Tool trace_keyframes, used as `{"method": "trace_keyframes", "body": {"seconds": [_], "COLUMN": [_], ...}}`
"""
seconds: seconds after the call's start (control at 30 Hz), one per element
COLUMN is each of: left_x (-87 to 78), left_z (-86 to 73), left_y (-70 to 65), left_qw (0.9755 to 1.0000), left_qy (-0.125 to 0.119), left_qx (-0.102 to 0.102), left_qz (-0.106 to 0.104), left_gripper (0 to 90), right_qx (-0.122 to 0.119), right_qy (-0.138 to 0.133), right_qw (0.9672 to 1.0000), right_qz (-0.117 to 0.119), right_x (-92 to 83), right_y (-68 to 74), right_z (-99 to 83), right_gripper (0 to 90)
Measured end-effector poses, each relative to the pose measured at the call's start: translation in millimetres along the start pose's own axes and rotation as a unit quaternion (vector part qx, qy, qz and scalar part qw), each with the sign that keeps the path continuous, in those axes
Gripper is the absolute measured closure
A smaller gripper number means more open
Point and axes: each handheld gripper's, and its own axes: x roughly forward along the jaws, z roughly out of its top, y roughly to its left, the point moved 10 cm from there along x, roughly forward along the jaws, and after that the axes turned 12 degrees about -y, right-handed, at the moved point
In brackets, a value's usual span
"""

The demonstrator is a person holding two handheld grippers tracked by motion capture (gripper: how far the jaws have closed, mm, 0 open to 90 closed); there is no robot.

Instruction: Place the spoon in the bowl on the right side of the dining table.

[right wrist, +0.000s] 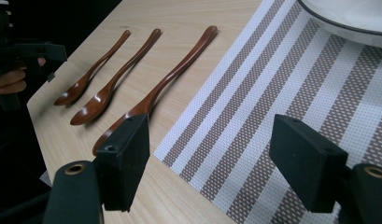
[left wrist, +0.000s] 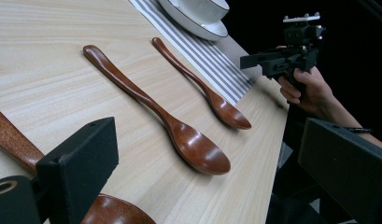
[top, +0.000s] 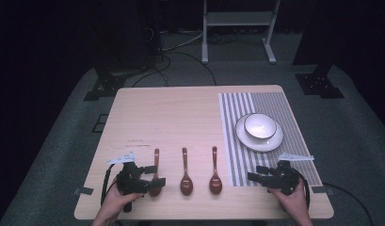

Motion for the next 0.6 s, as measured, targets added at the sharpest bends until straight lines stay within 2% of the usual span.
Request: {"method": "trace_keyframes", "body": {"seconds": [0.6], "left_x": [12.2], "left_z": [-5.9], "left_y": [-11.1], "left_qw": [0.9998], "left_qy": [0.011], "left_qx": [-0.003], "left_qz": [-0.017], "left_gripper": [3.7], "right_qx": [-0.005], "right_qy": [0.009], "right_qw": [0.9999], "right_qz": [0.012], "right_x": [13.0], "right_y": [10.4], "right_z": [8.8], "right_gripper": [27.8]}}
